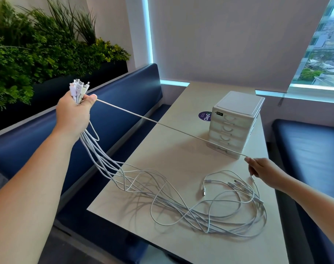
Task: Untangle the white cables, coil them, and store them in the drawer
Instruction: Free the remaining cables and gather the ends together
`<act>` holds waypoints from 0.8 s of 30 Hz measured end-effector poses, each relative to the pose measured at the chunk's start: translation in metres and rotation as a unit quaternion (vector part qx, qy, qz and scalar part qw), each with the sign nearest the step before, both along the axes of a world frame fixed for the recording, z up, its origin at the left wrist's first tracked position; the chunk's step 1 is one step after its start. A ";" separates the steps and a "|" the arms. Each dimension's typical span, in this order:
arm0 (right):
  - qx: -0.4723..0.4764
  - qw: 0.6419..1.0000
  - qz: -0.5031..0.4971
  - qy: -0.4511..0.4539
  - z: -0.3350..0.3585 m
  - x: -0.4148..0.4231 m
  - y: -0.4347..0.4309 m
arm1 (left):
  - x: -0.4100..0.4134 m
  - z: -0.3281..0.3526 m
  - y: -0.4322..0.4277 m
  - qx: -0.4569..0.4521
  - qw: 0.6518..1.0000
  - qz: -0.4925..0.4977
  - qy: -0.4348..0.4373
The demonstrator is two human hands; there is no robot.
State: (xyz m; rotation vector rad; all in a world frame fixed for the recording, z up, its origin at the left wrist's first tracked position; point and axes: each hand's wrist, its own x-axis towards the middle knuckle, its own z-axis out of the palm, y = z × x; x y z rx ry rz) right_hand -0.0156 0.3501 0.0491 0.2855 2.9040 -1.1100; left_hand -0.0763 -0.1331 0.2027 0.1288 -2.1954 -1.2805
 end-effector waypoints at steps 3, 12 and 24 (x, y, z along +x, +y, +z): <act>0.016 1.000 0.019 -0.009 -0.003 0.004 0.004 | -0.002 -0.002 -0.006 0.018 1.000 0.009 -0.014; 0.171 0.978 0.105 0.056 -0.005 0.015 0.004 | -0.005 -0.004 -0.016 0.048 0.997 0.045 -0.026; 0.156 0.973 0.117 -0.121 -0.018 0.002 0.011 | -0.007 -0.003 -0.004 0.019 1.000 0.012 -0.018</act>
